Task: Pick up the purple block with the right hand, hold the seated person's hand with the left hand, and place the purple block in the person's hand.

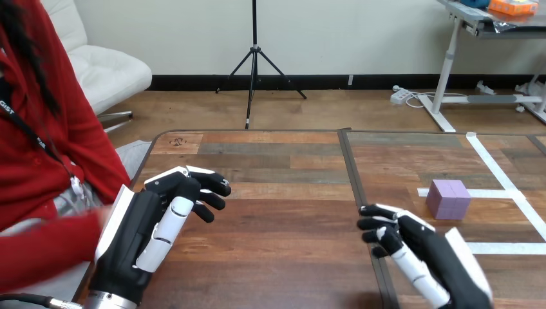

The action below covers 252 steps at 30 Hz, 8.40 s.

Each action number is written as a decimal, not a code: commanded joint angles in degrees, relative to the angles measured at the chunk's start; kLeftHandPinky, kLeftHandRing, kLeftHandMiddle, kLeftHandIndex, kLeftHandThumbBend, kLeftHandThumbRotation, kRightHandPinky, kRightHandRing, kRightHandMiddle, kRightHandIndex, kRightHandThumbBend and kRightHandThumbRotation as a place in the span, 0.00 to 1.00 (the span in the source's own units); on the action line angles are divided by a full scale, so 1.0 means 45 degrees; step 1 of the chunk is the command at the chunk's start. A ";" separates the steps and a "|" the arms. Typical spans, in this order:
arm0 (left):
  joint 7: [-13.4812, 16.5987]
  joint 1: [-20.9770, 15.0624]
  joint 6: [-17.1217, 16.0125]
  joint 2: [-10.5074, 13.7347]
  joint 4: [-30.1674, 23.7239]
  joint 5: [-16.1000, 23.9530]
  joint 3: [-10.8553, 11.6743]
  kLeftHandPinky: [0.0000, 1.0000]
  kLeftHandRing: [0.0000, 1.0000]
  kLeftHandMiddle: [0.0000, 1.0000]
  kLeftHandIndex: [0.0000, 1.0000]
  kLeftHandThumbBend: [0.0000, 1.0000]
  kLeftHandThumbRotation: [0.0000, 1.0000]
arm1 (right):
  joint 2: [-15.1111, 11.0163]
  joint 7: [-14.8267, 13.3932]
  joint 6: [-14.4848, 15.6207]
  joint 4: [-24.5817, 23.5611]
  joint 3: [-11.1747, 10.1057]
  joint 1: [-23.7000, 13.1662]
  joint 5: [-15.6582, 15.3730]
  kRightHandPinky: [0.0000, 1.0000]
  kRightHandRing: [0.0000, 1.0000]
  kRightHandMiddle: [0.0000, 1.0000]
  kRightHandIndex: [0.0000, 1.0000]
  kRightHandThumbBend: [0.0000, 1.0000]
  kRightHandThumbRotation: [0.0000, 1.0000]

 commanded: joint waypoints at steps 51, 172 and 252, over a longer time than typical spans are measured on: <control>-0.0030 -0.0929 -0.0572 0.0001 0.0258 -0.0061 0.0184 0.47 0.53 0.56 0.54 0.57 1.00 | -0.4432 -0.0135 0.0077 0.9419 -0.0272 -1.1584 -0.2244 0.71 0.79 0.82 0.81 0.68 0.86; -0.0009 -0.0534 -0.0818 0.0220 -0.0018 -0.0118 0.0427 0.43 0.50 0.52 0.51 0.56 1.00 | -0.3615 0.1015 0.3744 1.7743 0.4796 -1.6375 -0.6144 0.77 0.94 0.98 0.93 1.00 0.34; 0.0103 -0.0834 -0.0637 0.0320 0.0013 -0.0051 0.0554 0.42 0.48 0.51 0.49 0.55 1.00 | -0.3937 -0.1376 0.2292 1.7621 0.5479 -1.6072 -0.6860 0.58 0.65 0.66 0.54 0.67 0.00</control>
